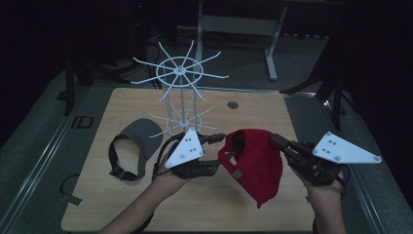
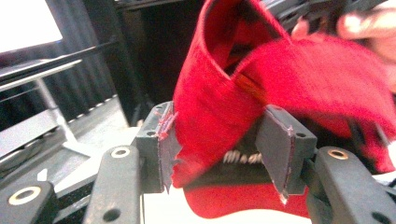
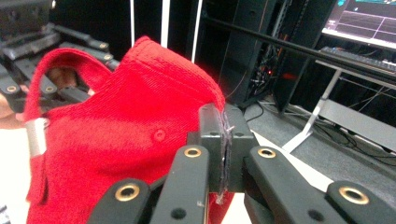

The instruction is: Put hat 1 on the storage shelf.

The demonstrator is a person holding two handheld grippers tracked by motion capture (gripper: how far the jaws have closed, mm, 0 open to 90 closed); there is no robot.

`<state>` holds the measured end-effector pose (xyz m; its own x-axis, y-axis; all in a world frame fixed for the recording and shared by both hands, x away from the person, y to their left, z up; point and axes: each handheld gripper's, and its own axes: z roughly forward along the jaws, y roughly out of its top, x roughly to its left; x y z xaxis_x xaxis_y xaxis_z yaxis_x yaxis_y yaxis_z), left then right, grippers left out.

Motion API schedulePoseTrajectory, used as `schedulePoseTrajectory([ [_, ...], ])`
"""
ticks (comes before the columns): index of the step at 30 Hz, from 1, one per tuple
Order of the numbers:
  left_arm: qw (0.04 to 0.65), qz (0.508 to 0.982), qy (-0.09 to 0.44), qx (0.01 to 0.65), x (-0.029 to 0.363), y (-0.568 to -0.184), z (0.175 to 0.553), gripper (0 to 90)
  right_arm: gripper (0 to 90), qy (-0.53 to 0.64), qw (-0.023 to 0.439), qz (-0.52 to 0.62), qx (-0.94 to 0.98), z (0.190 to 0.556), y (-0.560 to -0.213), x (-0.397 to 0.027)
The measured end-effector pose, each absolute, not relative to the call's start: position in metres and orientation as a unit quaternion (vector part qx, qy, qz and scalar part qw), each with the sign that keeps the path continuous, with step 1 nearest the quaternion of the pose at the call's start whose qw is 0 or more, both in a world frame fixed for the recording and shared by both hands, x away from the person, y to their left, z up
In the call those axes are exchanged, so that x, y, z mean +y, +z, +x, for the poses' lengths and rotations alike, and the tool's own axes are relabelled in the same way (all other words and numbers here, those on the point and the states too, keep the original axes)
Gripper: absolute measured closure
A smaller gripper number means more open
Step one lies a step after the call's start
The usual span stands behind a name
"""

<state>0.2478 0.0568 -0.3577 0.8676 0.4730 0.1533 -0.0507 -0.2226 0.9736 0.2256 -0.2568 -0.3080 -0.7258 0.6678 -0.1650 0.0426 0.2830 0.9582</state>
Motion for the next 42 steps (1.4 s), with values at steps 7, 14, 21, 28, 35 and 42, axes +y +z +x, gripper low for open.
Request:
schedulePoseTrajectory([
  [7,0.601,0.750,0.217,0.170,0.073,-0.367,0.247,48.9,88.9,0.558,0.292,0.247,0.737,0.226,-0.298,-0.264],
  [14,0.596,0.752,0.215,0.181,0.080,-0.384,0.239,48.9,88.9,0.567,0.310,0.256,0.719,0.231,-0.283,-0.270],
  [21,0.592,0.755,0.200,0.197,0.089,-0.408,0.232,48.8,88.9,0.584,0.317,0.263,0.700,0.243,-0.262,-0.271],
  [28,0.589,0.756,0.183,0.219,0.100,-0.430,0.230,48.8,88.8,0.592,0.325,0.261,0.690,0.258,-0.243,-0.261],
  [35,0.585,0.757,0.178,0.230,0.103,-0.439,0.230,48.8,88.8,0.597,0.328,0.265,0.682,0.281,-0.223,-0.249],
  [42,0.584,0.757,0.175,0.236,0.104,-0.445,0.230,48.8,88.8,0.587,0.316,0.276,0.693,0.303,-0.225,-0.237],
])
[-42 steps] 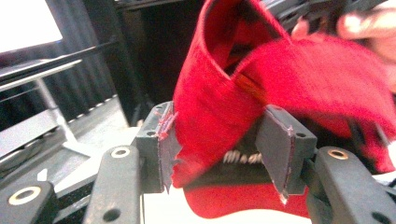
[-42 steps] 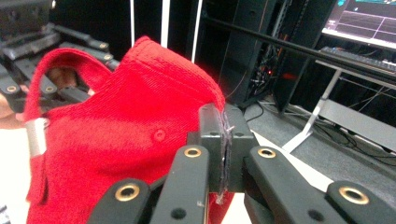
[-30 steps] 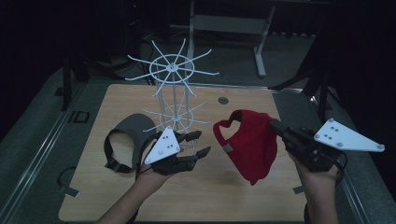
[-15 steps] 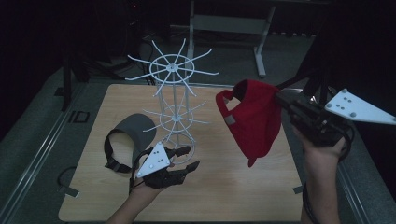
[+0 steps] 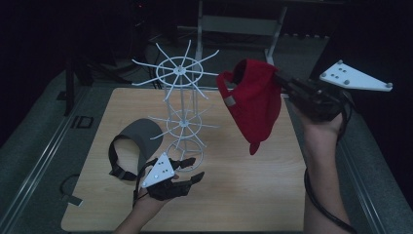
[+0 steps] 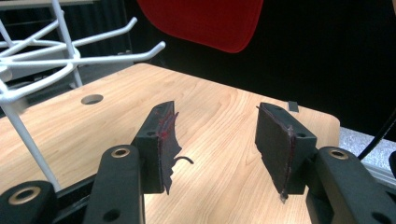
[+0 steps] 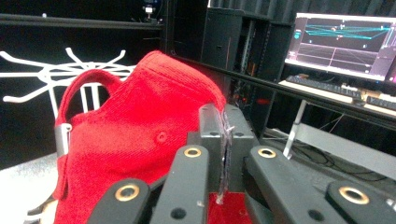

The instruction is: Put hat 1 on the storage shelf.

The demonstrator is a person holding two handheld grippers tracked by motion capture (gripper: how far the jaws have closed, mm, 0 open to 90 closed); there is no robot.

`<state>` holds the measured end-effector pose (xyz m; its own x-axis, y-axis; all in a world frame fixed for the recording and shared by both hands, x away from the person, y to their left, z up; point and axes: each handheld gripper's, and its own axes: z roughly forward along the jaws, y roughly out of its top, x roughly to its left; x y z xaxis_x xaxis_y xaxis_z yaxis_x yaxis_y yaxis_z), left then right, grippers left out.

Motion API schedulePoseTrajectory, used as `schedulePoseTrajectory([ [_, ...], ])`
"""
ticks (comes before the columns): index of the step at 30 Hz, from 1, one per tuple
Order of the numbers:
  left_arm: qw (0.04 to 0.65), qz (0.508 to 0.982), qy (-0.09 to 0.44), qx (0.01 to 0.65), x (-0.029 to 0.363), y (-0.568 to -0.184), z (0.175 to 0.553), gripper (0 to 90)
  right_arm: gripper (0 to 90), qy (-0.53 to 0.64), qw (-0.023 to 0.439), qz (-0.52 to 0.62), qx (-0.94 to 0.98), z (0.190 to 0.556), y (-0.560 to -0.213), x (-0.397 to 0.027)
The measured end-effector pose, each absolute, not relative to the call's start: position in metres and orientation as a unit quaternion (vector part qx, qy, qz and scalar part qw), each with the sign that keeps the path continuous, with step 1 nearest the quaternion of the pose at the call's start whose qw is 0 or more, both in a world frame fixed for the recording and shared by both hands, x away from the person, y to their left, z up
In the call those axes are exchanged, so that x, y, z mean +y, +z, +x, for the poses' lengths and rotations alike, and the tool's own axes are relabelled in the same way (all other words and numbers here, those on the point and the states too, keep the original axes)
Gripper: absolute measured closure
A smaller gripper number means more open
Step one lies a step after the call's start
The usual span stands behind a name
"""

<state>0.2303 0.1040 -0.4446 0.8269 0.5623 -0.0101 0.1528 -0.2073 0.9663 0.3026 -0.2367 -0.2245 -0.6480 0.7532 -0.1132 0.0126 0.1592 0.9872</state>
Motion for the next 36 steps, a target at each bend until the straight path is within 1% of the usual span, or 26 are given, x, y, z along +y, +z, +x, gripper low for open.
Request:
schedulePoseTrajectory([
  [4,0.583,0.757,0.174,0.239,0.105,-0.447,0.231,48.8,88.8,0.588,0.316,0.274,0.692,0.305,-0.225,-0.234],
  [8,0.583,0.757,0.173,0.241,0.105,-0.449,0.232,48.8,88.8,0.599,0.325,0.271,0.680,0.302,-0.212,-0.238],
  [14,0.583,0.756,0.172,0.242,0.106,-0.450,0.233,48.8,88.8,0.593,0.334,0.274,0.679,0.306,-0.202,-0.239],
  [17,0.583,0.756,0.172,0.242,0.106,-0.450,0.232,48.8,88.8,0.593,0.332,0.280,0.678,0.311,-0.202,-0.240],
  [26,0.583,0.756,0.170,0.245,0.107,-0.452,0.232,48.8,88.7,0.577,0.317,0.292,0.694,0.327,-0.219,-0.235],
  [36,0.582,0.755,0.170,0.249,0.109,-0.456,0.233,48.8,88.7,0.565,0.309,0.279,0.712,0.329,-0.243,-0.231],
])
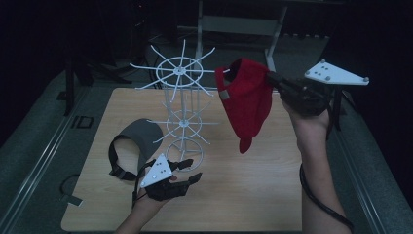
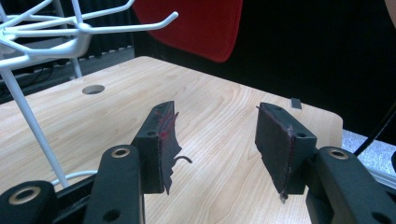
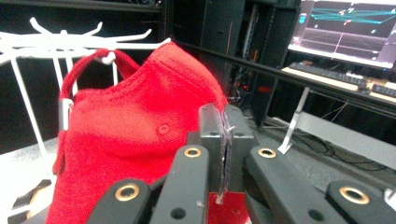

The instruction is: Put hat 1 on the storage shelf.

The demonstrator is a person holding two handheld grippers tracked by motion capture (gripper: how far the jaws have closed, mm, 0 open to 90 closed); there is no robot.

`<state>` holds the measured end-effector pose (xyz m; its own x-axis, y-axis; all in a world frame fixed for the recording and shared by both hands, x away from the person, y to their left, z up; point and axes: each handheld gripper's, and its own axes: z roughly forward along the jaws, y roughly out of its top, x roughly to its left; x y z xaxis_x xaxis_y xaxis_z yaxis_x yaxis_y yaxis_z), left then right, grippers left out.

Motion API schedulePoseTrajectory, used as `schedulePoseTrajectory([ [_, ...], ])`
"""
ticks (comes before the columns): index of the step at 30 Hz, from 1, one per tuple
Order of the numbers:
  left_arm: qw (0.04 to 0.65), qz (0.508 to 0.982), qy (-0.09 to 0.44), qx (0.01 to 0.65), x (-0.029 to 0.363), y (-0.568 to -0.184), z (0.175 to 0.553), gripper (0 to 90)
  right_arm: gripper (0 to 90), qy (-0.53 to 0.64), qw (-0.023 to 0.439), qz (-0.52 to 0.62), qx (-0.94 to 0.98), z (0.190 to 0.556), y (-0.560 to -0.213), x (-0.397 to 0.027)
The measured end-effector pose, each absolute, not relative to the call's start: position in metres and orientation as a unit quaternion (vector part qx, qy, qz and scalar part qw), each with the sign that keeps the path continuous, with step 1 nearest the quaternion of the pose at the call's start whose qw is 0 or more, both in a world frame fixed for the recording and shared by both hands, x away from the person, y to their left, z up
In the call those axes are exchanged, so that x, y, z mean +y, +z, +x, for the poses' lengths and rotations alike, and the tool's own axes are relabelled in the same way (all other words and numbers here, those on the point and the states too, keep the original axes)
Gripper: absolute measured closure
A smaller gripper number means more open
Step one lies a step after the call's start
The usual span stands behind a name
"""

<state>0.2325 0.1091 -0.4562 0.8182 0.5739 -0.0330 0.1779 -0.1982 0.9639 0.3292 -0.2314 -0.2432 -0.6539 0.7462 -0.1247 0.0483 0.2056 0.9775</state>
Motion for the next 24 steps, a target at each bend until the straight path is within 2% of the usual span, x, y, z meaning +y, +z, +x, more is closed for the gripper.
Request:
schedulePoseTrajectory([
  [19,0.576,0.756,0.171,0.258,0.116,-0.462,0.231,48.9,88.3,0.561,0.262,0.266,0.738,0.326,-0.286,-0.227],
  [24,0.572,0.759,0.174,0.257,0.118,-0.461,0.230,48.9,83.7,0.571,0.248,0.265,0.736,0.324,-0.292,-0.232],
])
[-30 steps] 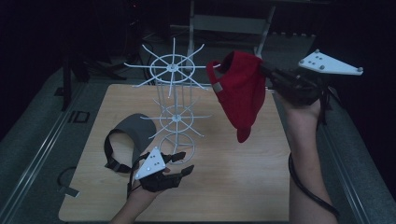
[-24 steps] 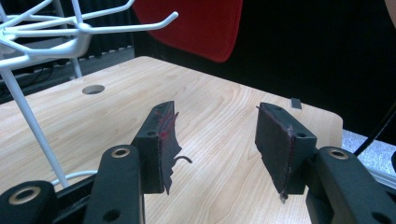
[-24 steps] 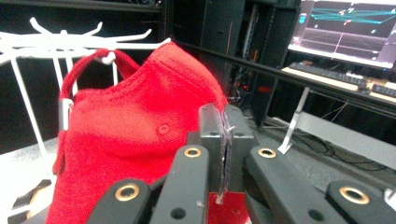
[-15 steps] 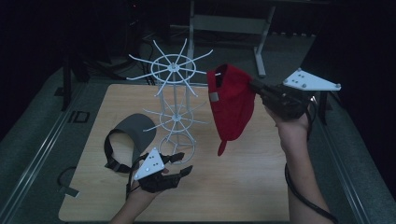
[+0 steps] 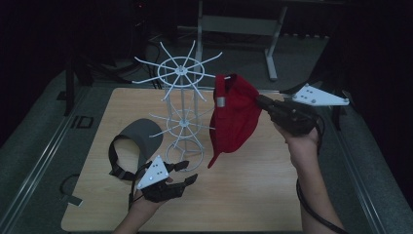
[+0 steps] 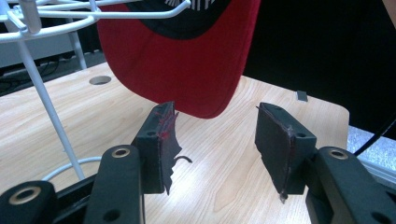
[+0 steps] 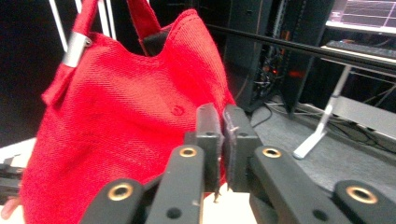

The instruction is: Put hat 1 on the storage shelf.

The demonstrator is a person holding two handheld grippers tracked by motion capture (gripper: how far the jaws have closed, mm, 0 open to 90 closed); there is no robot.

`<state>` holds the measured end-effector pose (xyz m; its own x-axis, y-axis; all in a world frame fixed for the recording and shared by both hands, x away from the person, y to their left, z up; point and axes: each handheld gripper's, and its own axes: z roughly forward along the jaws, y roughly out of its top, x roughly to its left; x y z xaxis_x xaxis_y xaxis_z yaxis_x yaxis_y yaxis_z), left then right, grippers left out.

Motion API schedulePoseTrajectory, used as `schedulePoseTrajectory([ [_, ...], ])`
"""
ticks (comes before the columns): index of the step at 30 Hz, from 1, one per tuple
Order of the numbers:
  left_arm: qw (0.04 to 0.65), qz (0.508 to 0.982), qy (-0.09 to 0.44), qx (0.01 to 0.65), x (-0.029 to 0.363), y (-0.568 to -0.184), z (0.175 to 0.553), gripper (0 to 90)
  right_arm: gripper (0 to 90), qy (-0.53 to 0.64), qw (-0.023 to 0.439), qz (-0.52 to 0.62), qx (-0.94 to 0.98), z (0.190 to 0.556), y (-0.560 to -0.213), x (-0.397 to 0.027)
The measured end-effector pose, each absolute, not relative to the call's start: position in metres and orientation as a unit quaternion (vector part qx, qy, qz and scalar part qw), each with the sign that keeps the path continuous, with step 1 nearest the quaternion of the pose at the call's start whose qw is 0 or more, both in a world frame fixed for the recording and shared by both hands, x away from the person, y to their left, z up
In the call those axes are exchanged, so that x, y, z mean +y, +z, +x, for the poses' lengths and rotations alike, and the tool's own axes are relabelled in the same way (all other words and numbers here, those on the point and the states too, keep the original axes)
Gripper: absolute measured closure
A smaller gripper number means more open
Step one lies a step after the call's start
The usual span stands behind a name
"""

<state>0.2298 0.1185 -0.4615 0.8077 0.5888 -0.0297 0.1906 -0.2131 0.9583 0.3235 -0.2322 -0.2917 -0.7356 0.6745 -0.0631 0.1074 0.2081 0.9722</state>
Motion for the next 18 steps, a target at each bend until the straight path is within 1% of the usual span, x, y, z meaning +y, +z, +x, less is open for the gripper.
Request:
schedulePoseTrajectory([
  [2,0.571,0.760,0.176,0.256,0.120,-0.461,0.229,48.9,75.2,0.580,0.240,0.262,0.733,0.322,-0.294,-0.236],
  [7,0.568,0.761,0.179,0.259,0.124,-0.461,0.227,49.1,63.6,0.580,0.246,0.257,0.732,0.314,-0.299,-0.246],
  [10,0.566,0.761,0.180,0.263,0.128,-0.461,0.226,49.1,54.9,0.568,0.255,0.254,0.740,0.308,-0.306,-0.252],
  [11,0.564,0.761,0.181,0.264,0.130,-0.461,0.226,49.1,50.8,0.566,0.254,0.254,0.742,0.306,-0.308,-0.255],
  [14,0.562,0.760,0.184,0.268,0.134,-0.461,0.225,49.2,46.3,0.557,0.259,0.264,0.744,0.302,-0.317,-0.262],
  [18,0.557,0.760,0.191,0.274,0.142,-0.462,0.224,49.2,45.7,0.540,0.265,0.283,0.747,0.298,-0.331,-0.273],
])
